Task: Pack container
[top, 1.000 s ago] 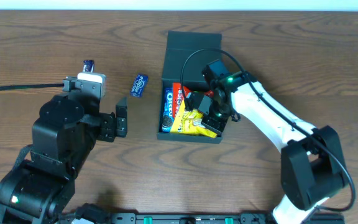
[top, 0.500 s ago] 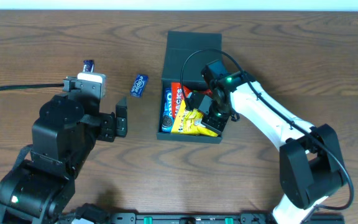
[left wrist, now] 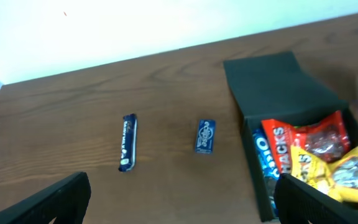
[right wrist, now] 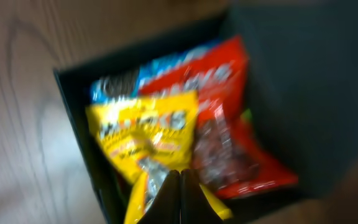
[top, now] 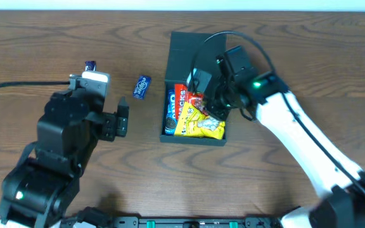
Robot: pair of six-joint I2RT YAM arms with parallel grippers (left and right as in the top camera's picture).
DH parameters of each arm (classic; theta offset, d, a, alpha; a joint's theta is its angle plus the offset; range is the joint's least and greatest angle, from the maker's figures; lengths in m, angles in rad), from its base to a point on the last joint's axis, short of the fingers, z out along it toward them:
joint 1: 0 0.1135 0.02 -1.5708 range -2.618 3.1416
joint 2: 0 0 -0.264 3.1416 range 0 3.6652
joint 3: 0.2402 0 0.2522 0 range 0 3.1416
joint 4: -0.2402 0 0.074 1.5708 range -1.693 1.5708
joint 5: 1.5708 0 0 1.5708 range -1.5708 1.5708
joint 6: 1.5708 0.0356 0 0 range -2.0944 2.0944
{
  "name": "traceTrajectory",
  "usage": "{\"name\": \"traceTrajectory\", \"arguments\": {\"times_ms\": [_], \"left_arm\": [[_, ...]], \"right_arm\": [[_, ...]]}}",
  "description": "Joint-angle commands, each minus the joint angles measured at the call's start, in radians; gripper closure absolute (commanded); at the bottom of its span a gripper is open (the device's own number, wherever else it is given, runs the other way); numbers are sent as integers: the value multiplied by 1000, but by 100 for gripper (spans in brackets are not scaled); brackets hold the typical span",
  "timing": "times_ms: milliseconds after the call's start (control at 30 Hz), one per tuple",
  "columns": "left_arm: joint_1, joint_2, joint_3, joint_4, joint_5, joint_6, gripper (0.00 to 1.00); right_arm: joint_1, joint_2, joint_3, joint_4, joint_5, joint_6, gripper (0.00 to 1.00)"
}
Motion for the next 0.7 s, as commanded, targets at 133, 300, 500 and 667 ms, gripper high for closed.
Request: {"name": "traceTrajectory", "arguments": {"times_ms": [133, 300, 500, 667], "left_arm": [[4, 136, 10, 32, -119, 27, 5], [29, 235, 10, 110, -146, -31, 5], [157, 320, 10, 164, -26, -74, 5], [288, 391, 10, 179, 49, -76, 5]], "right_arm": [[-35, -115, 19, 122, -24, 21, 98], [-107, -127, 19, 204, -24, 43, 89], [-183, -127, 19, 254, -31, 42, 50], [-229, -127, 19, 277, -146, 42, 42]]}}
